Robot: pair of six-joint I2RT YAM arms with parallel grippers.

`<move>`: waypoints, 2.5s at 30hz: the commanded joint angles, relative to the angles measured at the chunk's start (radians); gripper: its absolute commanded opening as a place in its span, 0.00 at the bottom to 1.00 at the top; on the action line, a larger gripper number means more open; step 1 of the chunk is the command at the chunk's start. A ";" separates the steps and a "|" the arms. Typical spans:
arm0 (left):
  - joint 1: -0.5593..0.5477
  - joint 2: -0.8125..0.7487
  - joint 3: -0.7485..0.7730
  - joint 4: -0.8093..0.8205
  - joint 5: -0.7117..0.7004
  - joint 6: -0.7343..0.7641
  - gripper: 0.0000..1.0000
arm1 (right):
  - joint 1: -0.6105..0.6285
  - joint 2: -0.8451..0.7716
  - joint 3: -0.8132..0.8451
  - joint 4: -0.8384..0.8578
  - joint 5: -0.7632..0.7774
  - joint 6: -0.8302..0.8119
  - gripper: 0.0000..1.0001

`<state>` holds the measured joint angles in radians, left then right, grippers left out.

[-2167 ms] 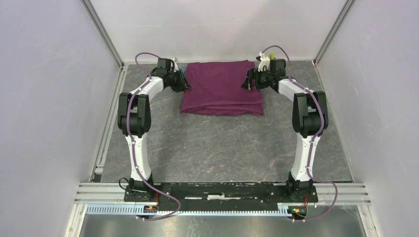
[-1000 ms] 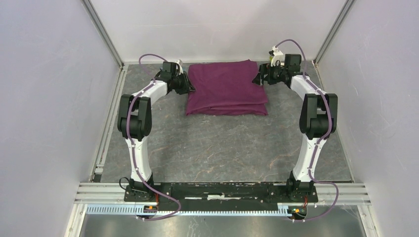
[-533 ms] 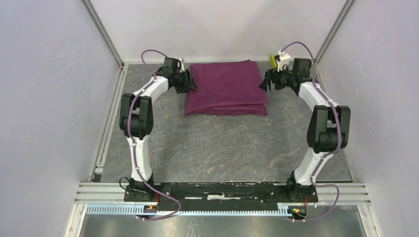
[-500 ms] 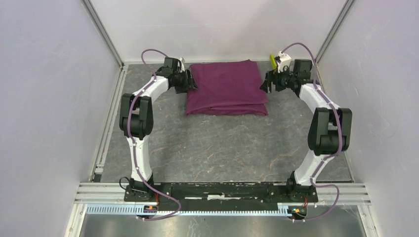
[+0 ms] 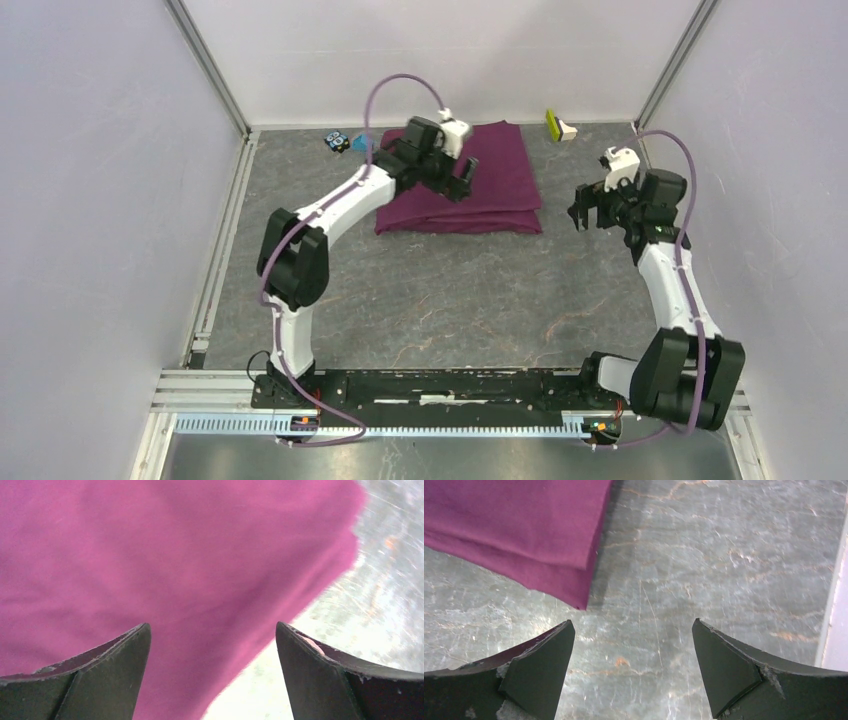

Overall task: Open and lay out the surgical kit
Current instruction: Open the surgical kit at the center of the board.

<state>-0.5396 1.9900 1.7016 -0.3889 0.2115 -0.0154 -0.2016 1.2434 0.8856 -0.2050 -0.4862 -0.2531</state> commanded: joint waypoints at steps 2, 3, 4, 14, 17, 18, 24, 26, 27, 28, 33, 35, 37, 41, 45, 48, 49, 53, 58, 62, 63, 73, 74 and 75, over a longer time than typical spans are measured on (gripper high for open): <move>-0.125 0.047 0.108 0.016 -0.022 0.200 0.99 | -0.051 -0.113 -0.086 -0.012 0.013 -0.037 0.95; -0.148 0.062 0.129 0.013 -0.036 0.217 0.99 | -0.057 -0.125 -0.098 -0.014 0.006 -0.038 0.96; -0.165 0.082 0.151 0.010 -0.048 0.230 0.98 | -0.060 -0.136 -0.114 -0.017 0.001 -0.038 0.96; -0.178 0.047 0.142 -0.006 -0.216 0.198 0.96 | -0.062 -0.058 -0.134 -0.031 -0.128 -0.069 0.96; -0.122 -0.044 0.075 0.008 -0.221 0.139 0.98 | -0.039 -0.007 -0.093 0.032 -0.168 -0.008 0.96; -0.098 -0.069 0.060 0.006 -0.226 0.118 0.99 | -0.026 0.007 -0.080 0.066 -0.170 0.026 0.97; 0.075 -0.148 -0.067 0.013 -0.216 -0.058 1.00 | 0.101 0.144 0.034 0.236 -0.090 0.172 0.98; 0.116 -0.156 -0.102 0.020 -0.191 -0.099 1.00 | 0.129 0.202 0.074 0.287 -0.068 0.230 0.98; 0.132 -0.161 -0.118 0.030 -0.179 -0.114 1.00 | 0.138 0.231 0.093 0.306 -0.058 0.251 0.98; 0.142 -0.168 -0.141 0.040 -0.161 -0.119 1.00 | 0.143 0.267 0.113 0.325 -0.051 0.302 0.98; 0.125 -0.224 -0.242 0.159 -0.018 -0.028 1.00 | 0.154 0.402 0.190 0.332 -0.084 0.354 0.98; 0.097 -0.224 -0.251 0.173 -0.037 0.029 1.00 | 0.154 0.430 0.189 0.332 -0.087 0.356 0.98; 0.090 -0.206 -0.247 0.177 -0.092 0.028 1.00 | 0.154 0.463 0.195 0.333 -0.108 0.363 0.98; 0.111 -0.194 -0.271 0.225 -0.183 -0.079 1.00 | 0.158 0.522 0.209 0.375 -0.166 0.417 0.98; 0.144 -0.209 -0.307 0.285 -0.237 -0.141 1.00 | 0.170 0.576 0.236 0.389 -0.188 0.437 0.98; 0.168 -0.174 -0.288 0.273 -0.249 -0.168 1.00 | 0.178 0.623 0.272 0.394 -0.205 0.455 0.98; 0.181 -0.158 -0.272 0.261 -0.245 -0.188 1.00 | 0.180 0.637 0.280 0.395 -0.210 0.461 0.98; 0.233 -0.077 -0.241 0.237 -0.144 -0.301 1.00 | 0.195 0.676 0.304 0.400 -0.223 0.471 0.98; 0.252 0.003 -0.215 0.220 -0.062 -0.358 1.00 | 0.225 0.705 0.307 0.401 -0.242 0.468 0.98; 0.253 0.021 -0.238 0.234 -0.018 -0.374 0.98 | 0.244 0.702 0.269 0.430 -0.267 0.468 0.98; 0.253 0.023 -0.246 0.238 -0.005 -0.374 0.97 | 0.251 0.700 0.258 0.437 -0.275 0.467 0.98; 0.234 0.010 -0.302 0.251 0.086 -0.406 0.88 | 0.279 0.641 0.190 0.464 -0.309 0.454 0.97; 0.230 0.008 -0.304 0.251 0.089 -0.406 0.88 | 0.282 0.634 0.182 0.469 -0.312 0.454 0.97; 0.224 0.003 -0.307 0.251 0.091 -0.408 0.87 | 0.286 0.626 0.175 0.476 -0.312 0.453 0.97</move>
<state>-0.2825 2.0239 1.4109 -0.1623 0.2218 -0.3729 0.0395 1.9285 1.0893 0.2459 -0.7052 0.1963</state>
